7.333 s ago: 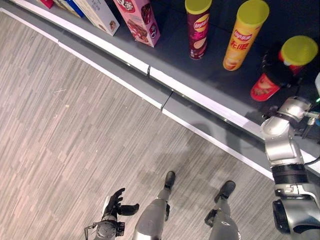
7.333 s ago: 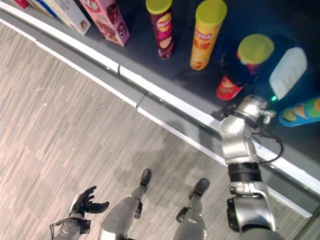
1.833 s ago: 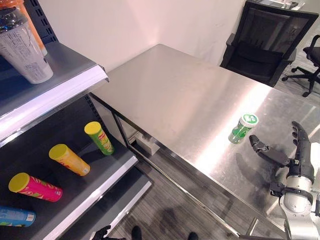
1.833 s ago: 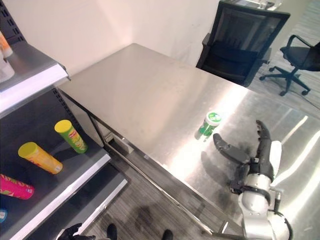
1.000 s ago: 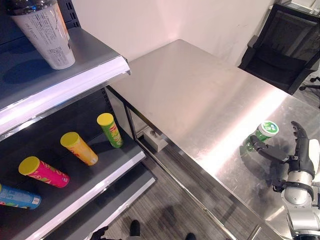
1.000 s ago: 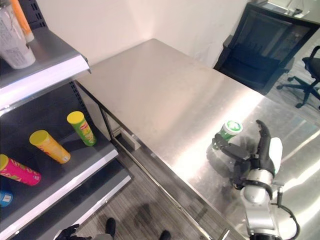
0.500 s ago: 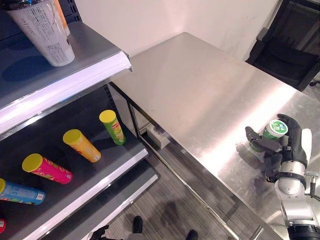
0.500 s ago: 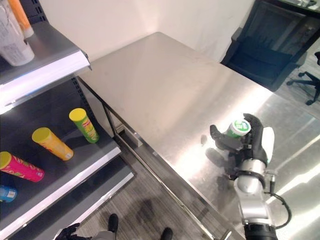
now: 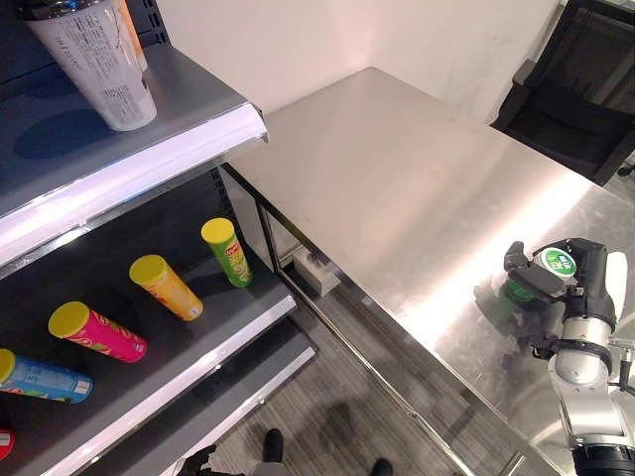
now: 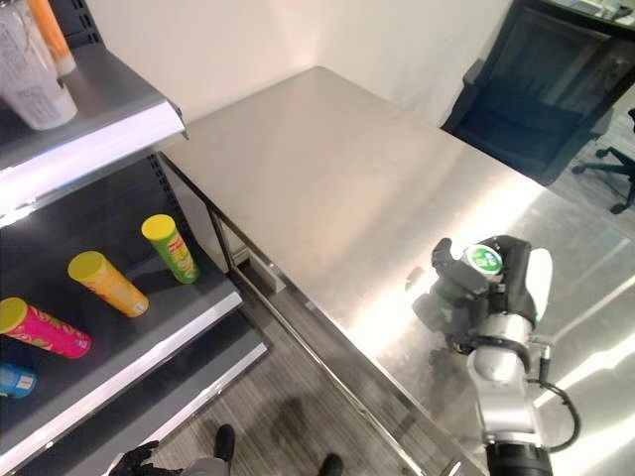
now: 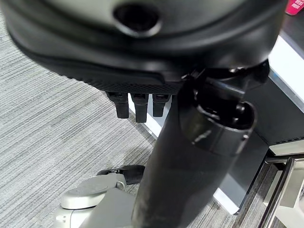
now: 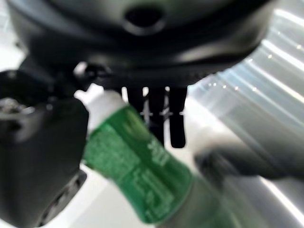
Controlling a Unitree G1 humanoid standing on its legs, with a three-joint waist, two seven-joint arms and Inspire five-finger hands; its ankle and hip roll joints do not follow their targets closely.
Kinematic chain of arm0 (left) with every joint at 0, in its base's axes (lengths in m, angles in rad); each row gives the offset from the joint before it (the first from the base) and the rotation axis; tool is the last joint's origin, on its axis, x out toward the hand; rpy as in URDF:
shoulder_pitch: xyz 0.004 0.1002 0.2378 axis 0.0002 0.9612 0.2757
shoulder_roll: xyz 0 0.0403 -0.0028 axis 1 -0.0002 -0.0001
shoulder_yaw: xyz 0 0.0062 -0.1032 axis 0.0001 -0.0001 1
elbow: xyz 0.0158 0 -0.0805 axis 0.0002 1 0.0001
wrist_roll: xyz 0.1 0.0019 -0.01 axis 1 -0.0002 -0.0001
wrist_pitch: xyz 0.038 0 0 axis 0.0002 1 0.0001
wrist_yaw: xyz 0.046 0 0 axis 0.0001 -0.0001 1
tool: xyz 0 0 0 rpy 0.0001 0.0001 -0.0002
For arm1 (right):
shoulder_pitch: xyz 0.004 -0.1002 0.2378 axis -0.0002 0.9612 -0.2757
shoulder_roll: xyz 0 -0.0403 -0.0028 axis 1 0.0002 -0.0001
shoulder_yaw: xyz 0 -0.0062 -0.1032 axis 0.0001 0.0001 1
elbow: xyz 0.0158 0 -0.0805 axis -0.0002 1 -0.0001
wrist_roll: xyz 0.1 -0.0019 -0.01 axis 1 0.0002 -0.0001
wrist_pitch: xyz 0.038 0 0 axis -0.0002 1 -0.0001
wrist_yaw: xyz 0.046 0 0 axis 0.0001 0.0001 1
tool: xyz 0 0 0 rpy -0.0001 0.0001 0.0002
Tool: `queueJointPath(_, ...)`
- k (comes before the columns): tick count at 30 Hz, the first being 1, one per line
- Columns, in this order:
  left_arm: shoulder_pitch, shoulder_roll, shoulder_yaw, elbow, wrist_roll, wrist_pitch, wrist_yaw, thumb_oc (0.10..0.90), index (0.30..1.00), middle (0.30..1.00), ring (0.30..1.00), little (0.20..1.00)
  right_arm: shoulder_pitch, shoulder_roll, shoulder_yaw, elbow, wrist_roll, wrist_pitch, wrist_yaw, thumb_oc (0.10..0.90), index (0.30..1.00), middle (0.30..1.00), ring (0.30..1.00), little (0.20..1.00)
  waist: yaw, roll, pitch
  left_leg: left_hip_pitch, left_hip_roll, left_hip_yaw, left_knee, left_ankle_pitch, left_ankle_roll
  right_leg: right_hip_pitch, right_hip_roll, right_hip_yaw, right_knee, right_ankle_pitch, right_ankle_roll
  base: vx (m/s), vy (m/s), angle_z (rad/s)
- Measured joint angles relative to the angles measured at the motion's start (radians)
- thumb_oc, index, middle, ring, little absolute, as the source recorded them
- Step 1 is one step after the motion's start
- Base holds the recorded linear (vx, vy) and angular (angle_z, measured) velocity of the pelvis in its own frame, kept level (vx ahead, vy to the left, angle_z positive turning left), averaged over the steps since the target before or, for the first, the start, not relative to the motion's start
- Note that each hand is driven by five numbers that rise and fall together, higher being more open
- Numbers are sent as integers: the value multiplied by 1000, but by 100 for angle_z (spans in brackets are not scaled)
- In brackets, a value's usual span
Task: Put the goods on the table back onto the shelves and tidy them up.
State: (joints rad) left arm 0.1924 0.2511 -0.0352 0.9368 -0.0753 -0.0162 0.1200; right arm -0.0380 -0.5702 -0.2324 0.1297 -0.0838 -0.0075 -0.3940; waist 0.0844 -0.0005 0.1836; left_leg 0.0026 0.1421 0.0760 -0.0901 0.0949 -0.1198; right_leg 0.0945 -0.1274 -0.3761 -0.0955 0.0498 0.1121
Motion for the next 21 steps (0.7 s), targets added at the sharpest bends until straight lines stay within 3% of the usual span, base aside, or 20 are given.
queueJointPath(5,-1,0,0,3,0,0,0,800,900,900,900,900,0,-6,-27,-31,8,0,10,400,300,300,300,300,-16,-2,1,7,1,2,0,0,0,4,1,2,0,0,0,-30,-46,-3)
queueJointPath(10,-4,4,2,1,0,0,-2,800,900,900,900,900,-26,-88,-30,-147,56,-12,35,400,300,300,300,300,-21,0,1,25,5,17,0,0,0,16,4,20,-2,1,-1,-36,-76,-6)
queueJointPath(14,-6,14,3,0,0,0,-4,800,900,900,900,900,-87,-135,-29,-187,94,-78,45,400,300,300,300,300,-11,0,1,39,18,12,1,4,-7,33,24,18,0,0,-2,-59,-99,3)
queueJointPath(15,-6,14,3,0,0,0,-5,800,900,900,900,900,-93,-146,-28,-185,94,-82,45,668,702,702,702,702,-11,0,1,39,20,9,1,5,-9,34,26,15,0,-1,-3,-32,-60,11)
queueJointPath(16,-7,14,3,-1,-1,0,-6,800,900,900,900,900,-101,-179,-27,-183,94,-82,44,776,865,865,865,865,-11,0,0,36,24,-1,0,7,-12,36,25,8,-1,-2,-5,-16,-42,18)
queueJointPath(17,-6,14,3,4,-1,0,-6,800,900,900,900,900,-111,-190,-27,-183,93,-85,43,800,900,900,900,900,-10,0,0,34,31,-8,0,9,-15,40,32,-2,0,-4,-7,0,-57,16)
queueJointPath(21,2,12,2,9,-1,1,-12,800,900,900,900,900,-105,-190,-27,-183,93,-90,44,800,900,900,900,900,-5,0,-1,37,36,-15,0,10,-17,47,38,-5,0,-7,-15,8,-31,7)
